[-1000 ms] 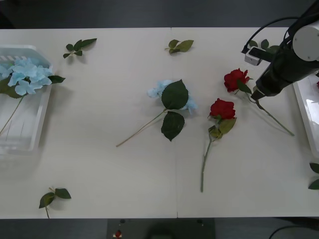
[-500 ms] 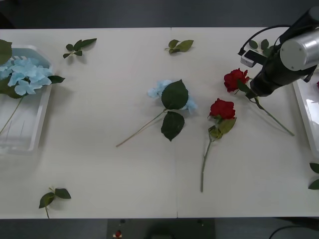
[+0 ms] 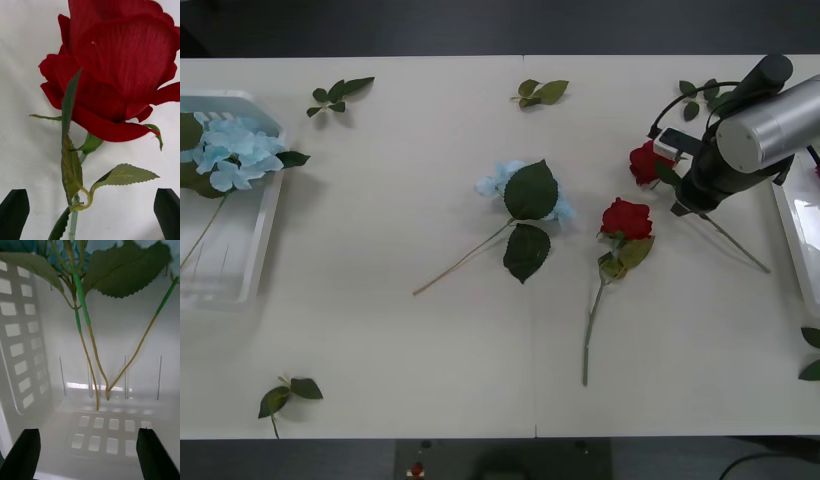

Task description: Put the red flowers into the right box and the blue flowers into the left box

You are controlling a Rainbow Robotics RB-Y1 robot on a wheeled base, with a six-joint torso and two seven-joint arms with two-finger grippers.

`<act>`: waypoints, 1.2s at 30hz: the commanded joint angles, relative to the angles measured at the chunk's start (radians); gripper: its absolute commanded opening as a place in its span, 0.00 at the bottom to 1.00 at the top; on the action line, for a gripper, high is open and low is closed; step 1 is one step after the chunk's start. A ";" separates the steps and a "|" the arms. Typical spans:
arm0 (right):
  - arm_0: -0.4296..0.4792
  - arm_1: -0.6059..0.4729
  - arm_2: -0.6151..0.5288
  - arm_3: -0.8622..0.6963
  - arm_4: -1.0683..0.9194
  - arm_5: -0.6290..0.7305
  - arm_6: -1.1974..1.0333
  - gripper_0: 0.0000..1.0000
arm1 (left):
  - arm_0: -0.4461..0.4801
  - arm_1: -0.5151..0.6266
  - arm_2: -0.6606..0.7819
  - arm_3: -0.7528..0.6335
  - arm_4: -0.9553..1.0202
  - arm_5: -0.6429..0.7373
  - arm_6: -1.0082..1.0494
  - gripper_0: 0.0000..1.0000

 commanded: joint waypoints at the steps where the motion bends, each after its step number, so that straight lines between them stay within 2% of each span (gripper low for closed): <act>1: -0.026 0.006 0.005 0.015 0.011 -0.006 -0.023 0.96 | -0.001 0.024 0.060 -0.068 0.056 0.021 -0.107 1.00; 9: -0.026 0.011 0.036 0.028 0.023 -0.018 -0.024 0.95 | -0.014 0.019 0.082 -0.203 0.178 0.085 -0.150 1.00; 17: -0.026 0.012 0.059 0.052 0.019 -0.027 -0.026 0.95 | -0.026 -0.099 0.076 -0.378 0.165 0.133 -0.125 1.00; 22: -0.026 0.012 0.070 0.066 0.016 -0.035 -0.027 0.94 | -0.032 -0.170 0.005 -0.469 0.155 0.116 -0.019 1.00; 27: -0.026 0.014 0.080 0.075 0.014 -0.040 -0.030 0.90 | -0.037 -0.184 -0.136 -0.559 0.135 0.036 0.126 1.00; 32: -0.026 0.014 0.099 0.081 0.016 -0.050 -0.038 0.79 | -0.061 -0.200 -0.260 -0.588 0.116 -0.033 0.251 1.00; 36: -0.026 0.017 0.099 0.089 0.014 -0.050 -0.043 0.56 | -0.100 -0.234 -0.337 -0.591 0.079 -0.044 0.317 1.00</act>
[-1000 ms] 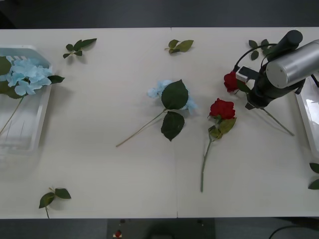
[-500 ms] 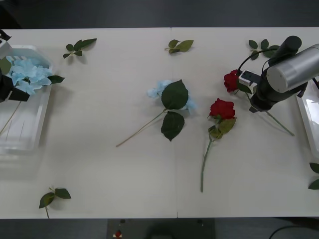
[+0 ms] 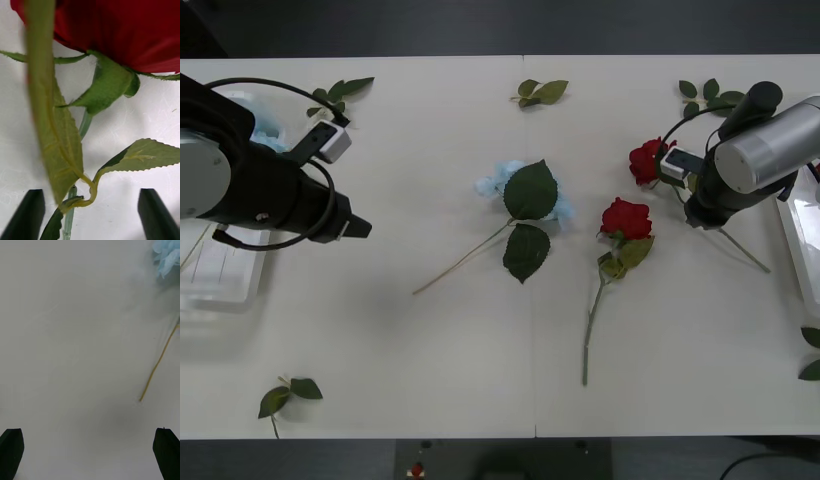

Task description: Put the red flowers into the right box and the blue flowers into the left box

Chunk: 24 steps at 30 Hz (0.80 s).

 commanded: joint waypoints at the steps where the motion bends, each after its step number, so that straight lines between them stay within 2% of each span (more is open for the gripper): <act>1: -0.026 0.010 0.008 0.013 -0.005 -0.006 -0.040 0.50 | -0.076 -0.043 -0.043 -0.029 -0.066 -0.012 0.108 1.00; 5: -0.026 0.020 0.008 0.029 -0.003 -0.007 -0.042 0.45 | -0.125 -0.076 -0.140 -0.032 -0.171 -0.016 0.159 1.00; 8: -0.026 0.026 0.009 0.041 -0.003 -0.011 -0.040 0.37 | -0.152 -0.098 -0.206 -0.032 -0.234 -0.027 0.200 1.00; 12: -0.026 0.032 0.008 0.053 -0.003 -0.015 -0.040 0.18 | -0.191 -0.112 -0.300 -0.029 -0.298 -0.052 0.274 1.00; 13: -0.026 0.034 0.008 0.058 -0.005 -0.017 -0.040 0.03 | -0.204 -0.118 -0.333 -0.029 -0.316 -0.059 0.303 1.00; 14: -0.026 0.034 0.008 0.058 -0.003 -0.017 -0.040 0.00 | -0.214 -0.121 -0.353 -0.026 -0.330 -0.062 0.321 1.00; 18: -0.026 0.035 0.009 0.061 -0.005 -0.020 -0.044 0.00 | -0.252 -0.142 -0.441 -0.015 -0.387 -0.073 0.389 1.00; 24: -0.030 0.030 0.005 0.072 -0.048 -0.038 -0.047 0.00 | -0.303 -0.187 -0.531 0.090 -0.396 -0.148 0.409 1.00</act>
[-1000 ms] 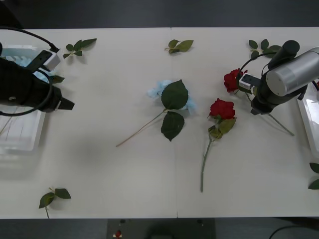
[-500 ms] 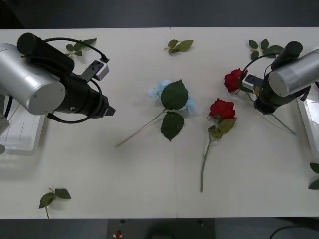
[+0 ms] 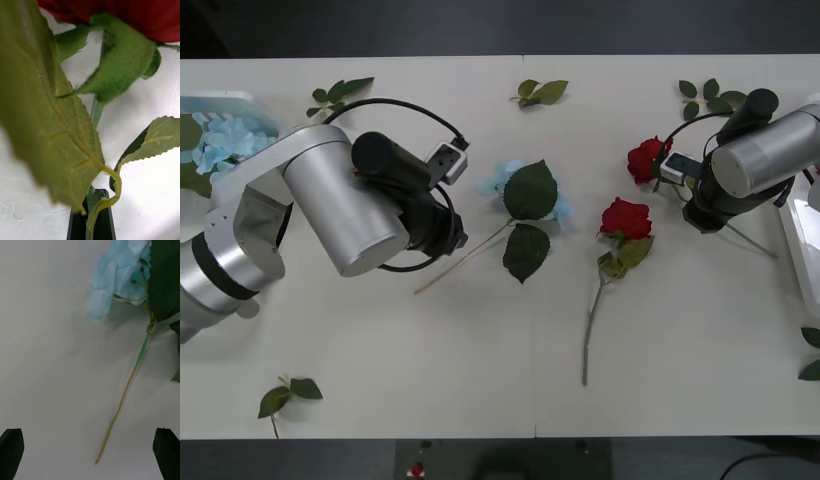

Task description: Put the red flowers into the right box and the blue flowers into the left box

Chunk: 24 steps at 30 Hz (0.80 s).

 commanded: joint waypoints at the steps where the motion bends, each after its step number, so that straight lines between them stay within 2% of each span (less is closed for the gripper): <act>1: -0.034 -0.006 -0.005 0.018 -0.077 -0.020 -0.048 0.00 | -0.067 -0.031 -0.044 0.086 -0.001 -0.080 0.026 1.00; 5: -0.057 -0.036 -0.057 0.055 -0.175 0.000 -0.038 0.00 | -0.099 -0.052 -0.099 0.165 -0.003 -0.143 0.024 1.00; 10: -0.080 -0.094 -0.126 0.049 -0.255 0.075 -0.037 0.00 | -0.130 -0.087 -0.139 0.233 -0.004 -0.158 0.011 1.00; 17: -0.090 -0.249 -0.273 0.049 -0.408 0.256 -0.035 0.00 | -0.165 -0.144 -0.178 0.334 -0.003 -0.169 -0.011 1.00; 24: -0.090 -0.414 -0.289 0.104 -0.558 0.404 -0.028 0.00 | -0.191 -0.173 -0.216 0.420 -0.003 -0.210 -0.025 1.00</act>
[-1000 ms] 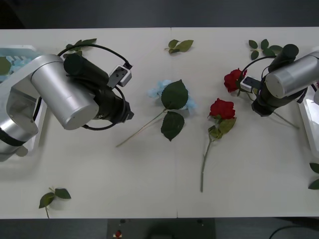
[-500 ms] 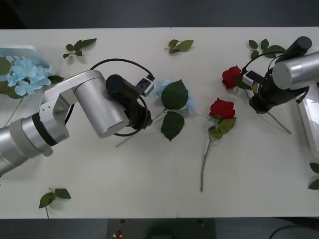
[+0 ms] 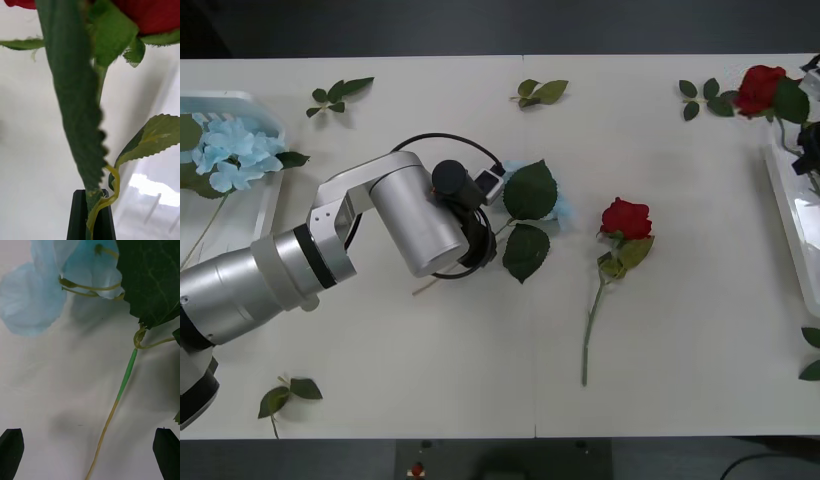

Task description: Put the red flowers into the right box and the blue flowers into the left box

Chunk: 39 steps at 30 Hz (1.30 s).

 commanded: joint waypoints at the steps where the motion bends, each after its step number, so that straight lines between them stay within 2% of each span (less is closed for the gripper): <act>1: -0.037 -0.106 0.011 0.065 -0.067 0.042 -0.014 0.00 | -0.059 -0.011 -0.038 0.043 -0.003 -0.051 -0.027 1.00; 5: -0.037 -0.124 0.010 0.168 -0.084 0.039 -0.004 0.00 | -0.078 -0.027 -0.064 0.096 -0.001 -0.086 -0.029 1.00; 11: -0.034 -0.121 0.018 0.308 -0.064 -0.042 0.006 0.00 | -0.089 -0.050 -0.073 0.132 -0.001 -0.097 -0.030 1.00; 18: -0.016 -0.105 0.016 0.334 0.010 -0.163 0.004 0.00 | -0.092 -0.054 -0.084 0.133 -0.001 -0.097 -0.032 1.00; 25: -0.005 -0.071 0.018 0.424 0.040 -0.274 0.006 0.00 | -0.095 -0.054 -0.100 0.133 -0.003 -0.097 -0.030 1.00; 39: 0.037 -0.039 0.019 0.443 0.142 -0.380 -0.014 0.00 | -0.101 -0.060 -0.113 0.139 -0.001 -0.077 -0.027 1.00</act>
